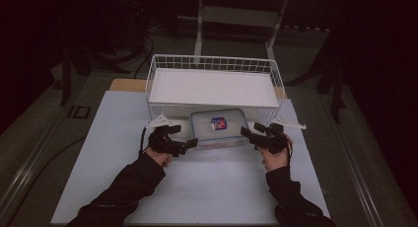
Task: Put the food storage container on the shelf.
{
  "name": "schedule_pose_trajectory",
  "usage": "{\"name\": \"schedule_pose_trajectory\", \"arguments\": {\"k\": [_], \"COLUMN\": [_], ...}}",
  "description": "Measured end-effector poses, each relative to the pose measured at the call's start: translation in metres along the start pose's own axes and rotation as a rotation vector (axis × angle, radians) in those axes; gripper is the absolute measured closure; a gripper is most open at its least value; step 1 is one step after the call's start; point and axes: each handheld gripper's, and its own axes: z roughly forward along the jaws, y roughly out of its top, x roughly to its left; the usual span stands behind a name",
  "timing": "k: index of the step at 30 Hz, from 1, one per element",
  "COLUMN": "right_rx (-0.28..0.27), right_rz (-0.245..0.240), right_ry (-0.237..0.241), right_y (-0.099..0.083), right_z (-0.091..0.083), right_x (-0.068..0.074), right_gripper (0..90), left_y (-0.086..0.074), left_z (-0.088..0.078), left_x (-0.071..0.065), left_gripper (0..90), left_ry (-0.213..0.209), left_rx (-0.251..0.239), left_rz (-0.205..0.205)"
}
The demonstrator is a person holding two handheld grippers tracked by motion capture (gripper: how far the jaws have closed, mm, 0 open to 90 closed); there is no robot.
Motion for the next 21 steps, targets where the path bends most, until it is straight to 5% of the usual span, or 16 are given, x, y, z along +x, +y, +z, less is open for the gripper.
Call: {"name": "schedule_pose_trajectory", "arguments": {"k": [12, 15, 21], "right_rx": [0.004, -0.004, 0.048], "right_rz": [-0.071, -0.122, -0.118], "right_ry": [0.081, 0.081, 0.058], "right_y": [-0.014, -0.015, -0.019], "right_z": [-0.007, -0.008, -0.002], "right_x": [0.019, 0.025, 0.039], "right_gripper": [14.4, 13.4, 10.9], "left_y": [-0.010, -0.017, -0.028], "left_z": [-0.033, -0.036, -0.044], "left_x": [-0.028, -0.031, -0.036], "left_gripper": [0.6, 0.6, 0.6], "left_ry": [-0.026, -0.029, -0.009], "left_rx": [0.014, 0.024, 0.015], "left_rz": [0.058, 0.062, 0.092]}}
